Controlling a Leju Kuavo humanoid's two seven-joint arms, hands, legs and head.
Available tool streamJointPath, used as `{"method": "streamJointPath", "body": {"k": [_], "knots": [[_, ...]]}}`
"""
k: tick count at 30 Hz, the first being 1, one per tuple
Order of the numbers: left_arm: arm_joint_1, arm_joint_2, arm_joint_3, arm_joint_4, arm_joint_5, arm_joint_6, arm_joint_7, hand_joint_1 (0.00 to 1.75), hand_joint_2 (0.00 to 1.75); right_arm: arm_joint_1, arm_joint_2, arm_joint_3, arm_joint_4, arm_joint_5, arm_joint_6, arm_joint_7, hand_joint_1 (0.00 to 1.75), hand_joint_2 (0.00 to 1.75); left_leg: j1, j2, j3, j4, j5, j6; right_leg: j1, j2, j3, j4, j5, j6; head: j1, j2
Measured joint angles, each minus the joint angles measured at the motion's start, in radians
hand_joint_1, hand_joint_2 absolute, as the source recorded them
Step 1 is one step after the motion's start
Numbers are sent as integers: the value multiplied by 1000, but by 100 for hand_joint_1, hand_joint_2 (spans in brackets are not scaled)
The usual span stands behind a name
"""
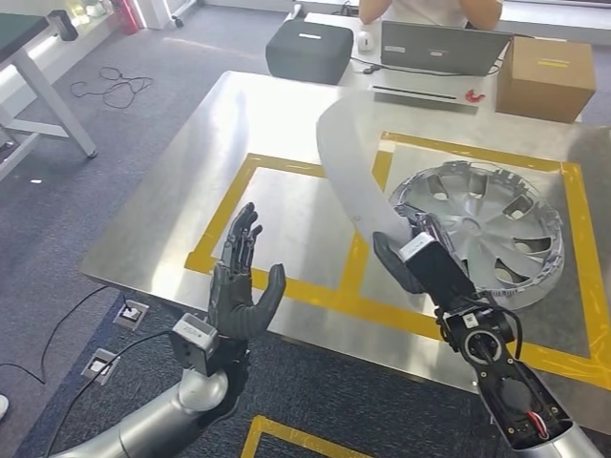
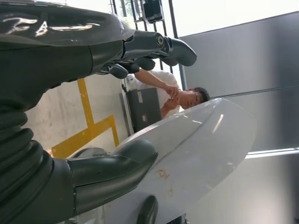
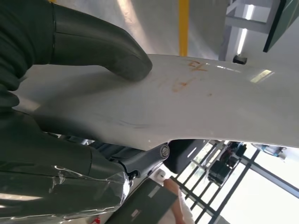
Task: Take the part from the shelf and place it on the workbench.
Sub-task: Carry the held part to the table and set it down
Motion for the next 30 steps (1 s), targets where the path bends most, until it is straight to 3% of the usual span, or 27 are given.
{"method": "streamJointPath", "body": {"k": [11, 21, 30], "knots": [[12, 9, 0, -45, -4, -9, -1, 0, 175, -37, 43, 21, 75, -4, 40, -7, 175, 175, -1, 0, 0, 2, 0, 0, -1, -1, 3, -3, 2, 1, 0, 0], [-9, -18, 0, -44, 35, -58, -41, 0, 175, -125, 153, 52, 282, 36, 72, -55, 175, 175, -2, 0, 1, 2, 0, 0, -1, -1, 3, -3, 2, 1, 0, 0], [-28, -35, -1, -24, 63, -76, -62, 0, 175, -173, 218, 70, 429, 48, 83, -74, 175, 175, -2, 0, 1, 2, 0, 0, -1, -1, 3, -3, 2, 1, 0, 0]]}}
